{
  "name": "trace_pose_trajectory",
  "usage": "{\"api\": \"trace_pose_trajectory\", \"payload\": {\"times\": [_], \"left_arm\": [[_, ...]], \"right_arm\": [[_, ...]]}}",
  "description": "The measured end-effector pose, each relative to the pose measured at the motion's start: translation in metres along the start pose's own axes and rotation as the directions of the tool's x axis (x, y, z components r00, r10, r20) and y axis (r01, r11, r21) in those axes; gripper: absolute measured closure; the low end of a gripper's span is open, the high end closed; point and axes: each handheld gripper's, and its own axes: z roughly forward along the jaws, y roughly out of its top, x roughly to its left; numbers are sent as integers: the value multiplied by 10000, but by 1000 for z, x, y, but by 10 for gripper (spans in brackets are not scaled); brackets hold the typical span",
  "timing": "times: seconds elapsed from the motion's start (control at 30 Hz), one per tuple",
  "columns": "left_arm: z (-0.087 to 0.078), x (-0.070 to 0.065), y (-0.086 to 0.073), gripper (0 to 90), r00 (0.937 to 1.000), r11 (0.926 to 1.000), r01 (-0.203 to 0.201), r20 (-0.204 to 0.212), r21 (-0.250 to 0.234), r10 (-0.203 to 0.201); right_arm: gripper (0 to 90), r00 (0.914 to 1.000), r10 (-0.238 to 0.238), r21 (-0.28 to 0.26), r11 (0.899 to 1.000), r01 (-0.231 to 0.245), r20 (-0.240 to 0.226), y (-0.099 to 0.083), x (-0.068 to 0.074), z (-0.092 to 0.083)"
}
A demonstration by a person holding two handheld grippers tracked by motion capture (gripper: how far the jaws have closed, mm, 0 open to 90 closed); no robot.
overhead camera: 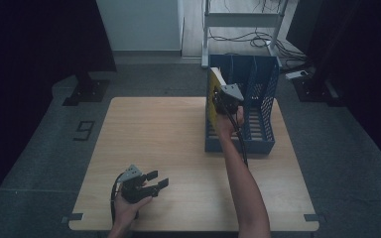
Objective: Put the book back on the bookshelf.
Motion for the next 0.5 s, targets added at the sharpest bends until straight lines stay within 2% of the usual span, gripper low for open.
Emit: {"api": "trace_pose_trajectory", "payload": {"times": [0.5], "left_arm": [[2, 0, -1, 373, 10000, 10000, 20, -7, 70, -20]], "right_arm": [[734, 9999, -39, 460, 9989, 44, -111, -20, -1, 5]]}}
